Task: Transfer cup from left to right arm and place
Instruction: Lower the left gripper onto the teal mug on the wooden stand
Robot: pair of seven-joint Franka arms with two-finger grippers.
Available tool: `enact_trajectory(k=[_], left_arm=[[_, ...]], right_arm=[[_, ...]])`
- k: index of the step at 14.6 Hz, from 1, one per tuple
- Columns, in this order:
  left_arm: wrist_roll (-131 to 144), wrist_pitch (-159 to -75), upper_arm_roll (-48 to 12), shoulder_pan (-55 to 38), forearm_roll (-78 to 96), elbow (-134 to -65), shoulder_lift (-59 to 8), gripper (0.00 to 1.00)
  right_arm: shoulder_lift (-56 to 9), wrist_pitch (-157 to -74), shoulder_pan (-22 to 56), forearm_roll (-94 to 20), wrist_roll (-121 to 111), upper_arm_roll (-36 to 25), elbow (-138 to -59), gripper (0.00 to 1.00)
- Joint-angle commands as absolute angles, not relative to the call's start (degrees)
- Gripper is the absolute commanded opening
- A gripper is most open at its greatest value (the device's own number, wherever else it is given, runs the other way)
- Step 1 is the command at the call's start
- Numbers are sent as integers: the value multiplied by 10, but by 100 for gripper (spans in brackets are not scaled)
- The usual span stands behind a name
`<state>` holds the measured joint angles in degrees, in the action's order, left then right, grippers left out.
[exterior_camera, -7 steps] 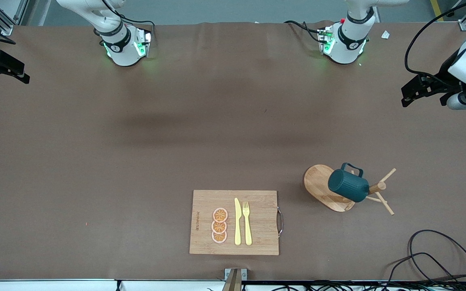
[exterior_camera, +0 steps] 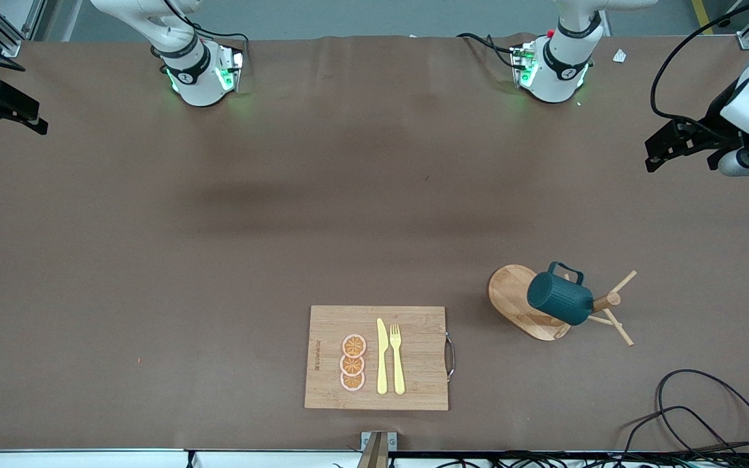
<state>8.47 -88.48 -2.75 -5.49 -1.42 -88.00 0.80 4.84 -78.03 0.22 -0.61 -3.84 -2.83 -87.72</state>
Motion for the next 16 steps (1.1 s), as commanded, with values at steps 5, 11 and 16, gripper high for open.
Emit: enact_trajectory(k=[5,11,16], left_arm=[[21,-882,-29,-62,-20,-867,-9,100],[40,-922,-36,-61,-3,-867,-39,100],[-89,-950,-41,-65,-1,-868,-72,100]], right_arm=[[51,-778,-5,0,-46,-24,-879,100],[51,-778,-5,0,-45,-24,-879,100],[51,-779,-4,0,-45,-24,-879,100]])
